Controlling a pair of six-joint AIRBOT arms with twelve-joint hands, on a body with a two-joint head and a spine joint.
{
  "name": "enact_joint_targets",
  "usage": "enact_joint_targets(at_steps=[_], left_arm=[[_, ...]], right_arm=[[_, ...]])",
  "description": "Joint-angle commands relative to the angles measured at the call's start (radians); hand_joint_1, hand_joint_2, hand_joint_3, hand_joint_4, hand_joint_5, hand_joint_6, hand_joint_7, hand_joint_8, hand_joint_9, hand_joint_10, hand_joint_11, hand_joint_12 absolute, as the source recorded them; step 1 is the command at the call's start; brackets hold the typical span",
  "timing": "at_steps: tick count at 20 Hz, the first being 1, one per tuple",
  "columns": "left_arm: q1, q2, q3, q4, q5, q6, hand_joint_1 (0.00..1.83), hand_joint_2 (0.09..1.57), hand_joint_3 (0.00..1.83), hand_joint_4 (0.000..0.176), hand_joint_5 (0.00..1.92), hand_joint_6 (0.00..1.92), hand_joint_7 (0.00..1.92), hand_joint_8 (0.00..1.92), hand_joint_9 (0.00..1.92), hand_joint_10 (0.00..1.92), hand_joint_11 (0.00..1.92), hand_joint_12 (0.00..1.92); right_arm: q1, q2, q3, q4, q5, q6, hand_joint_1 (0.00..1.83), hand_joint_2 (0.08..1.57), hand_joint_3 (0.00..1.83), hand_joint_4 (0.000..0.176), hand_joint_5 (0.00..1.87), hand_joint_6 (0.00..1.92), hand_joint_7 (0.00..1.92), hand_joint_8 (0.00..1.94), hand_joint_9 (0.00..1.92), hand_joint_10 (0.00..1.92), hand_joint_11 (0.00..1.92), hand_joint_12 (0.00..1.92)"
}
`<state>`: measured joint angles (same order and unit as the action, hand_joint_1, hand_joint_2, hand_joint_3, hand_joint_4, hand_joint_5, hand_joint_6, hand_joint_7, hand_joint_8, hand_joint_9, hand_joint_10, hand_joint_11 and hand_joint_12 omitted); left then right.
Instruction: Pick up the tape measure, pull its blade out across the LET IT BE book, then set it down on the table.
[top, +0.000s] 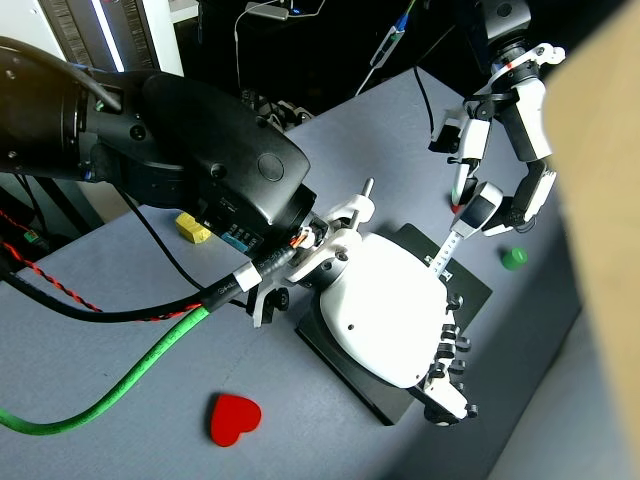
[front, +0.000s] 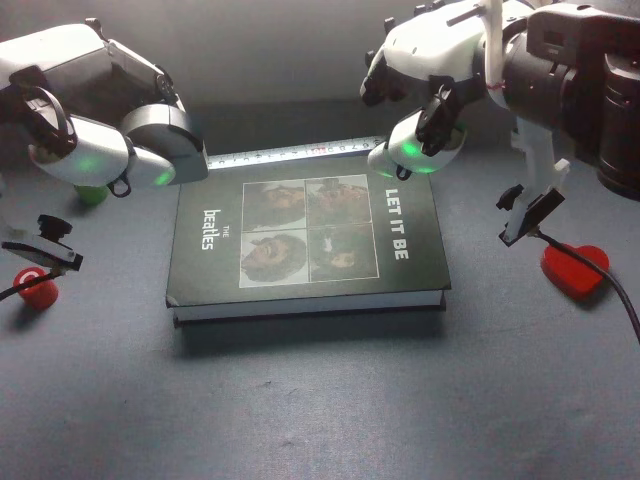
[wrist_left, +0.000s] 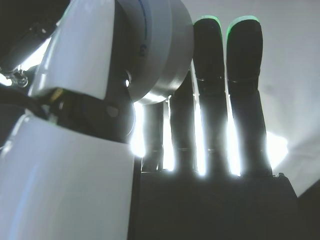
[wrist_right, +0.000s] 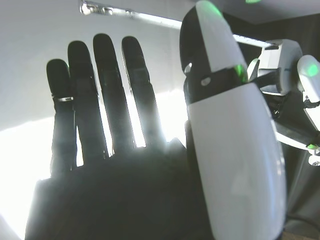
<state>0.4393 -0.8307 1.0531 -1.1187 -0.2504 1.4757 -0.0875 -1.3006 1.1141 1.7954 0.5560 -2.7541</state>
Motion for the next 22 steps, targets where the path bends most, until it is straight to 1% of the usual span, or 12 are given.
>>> enact_joint_targets(at_steps=[1, 6, 7, 15, 18, 22], left_arm=[[-0.008, 0.007, 0.008, 0.009, -0.069, -0.011, 1.36, 1.15, 0.0, 0.0, 0.79, 1.07, 0.94, 1.05, 0.88, 1.41, 0.74, 1.41], [-0.008, 0.007, 0.009, 0.01, -0.069, -0.011, 1.36, 1.16, 0.0, 0.0, 0.79, 1.09, 0.92, 1.07, 0.88, 1.41, 0.73, 1.41], [-0.008, 0.007, 0.009, 0.01, -0.069, -0.011, 1.36, 1.15, 0.0, 0.0, 0.81, 1.06, 0.93, 1.06, 0.88, 1.4, 0.74, 1.41], [-0.005, 0.007, 0.009, 0.011, -0.069, -0.011, 1.36, 1.15, 0.0, 0.0, 0.8, 1.05, 0.94, 1.06, 0.88, 1.41, 0.73, 1.41], [-0.005, 0.007, 0.009, 0.011, -0.069, -0.011, 1.36, 1.15, 0.0, 0.0, 0.82, 1.01, 0.93, 1.07, 0.89, 1.42, 0.74, 1.41], [-0.005, 0.007, 0.01, 0.01, -0.069, -0.011, 1.37, 1.15, 0.0, 0.0, 0.82, 1.0, 0.94, 1.07, 0.89, 1.42, 0.74, 1.41]], right_arm=[[0.006, 0.003, 0.002, -0.05, -0.002, 0.0, 0.73, 1.12, 0.0, 0.0, 0.56, 0.01, 0.62, 0.01, 0.57, 0.03, 0.16, 1.01], [0.004, 0.002, 0.002, -0.05, -0.002, 0.0, 0.74, 1.12, 0.0, 0.0, 0.57, 0.01, 0.64, 0.01, 0.59, 0.03, 0.17, 1.01], [0.004, 0.001, 0.002, -0.05, -0.002, -0.001, 0.74, 1.12, 0.0, 0.0, 0.58, 0.01, 0.64, 0.01, 0.59, 0.03, 0.17, 1.01], [0.003, 0.001, 0.002, -0.05, 0.001, -0.005, 0.74, 1.12, 0.0, 0.0, 0.59, 0.01, 0.65, 0.01, 0.6, 0.02, 0.19, 1.01], [0.003, 0.001, 0.002, -0.05, 0.001, -0.005, 0.73, 1.12, 0.0, 0.0, 0.59, 0.01, 0.65, 0.01, 0.61, 0.02, 0.19, 1.01], [0.002, 0.001, 0.002, -0.05, 0.002, -0.005, 0.74, 1.12, 0.0, 0.0, 0.6, 0.01, 0.66, 0.01, 0.63, 0.03, 0.23, 1.02]])
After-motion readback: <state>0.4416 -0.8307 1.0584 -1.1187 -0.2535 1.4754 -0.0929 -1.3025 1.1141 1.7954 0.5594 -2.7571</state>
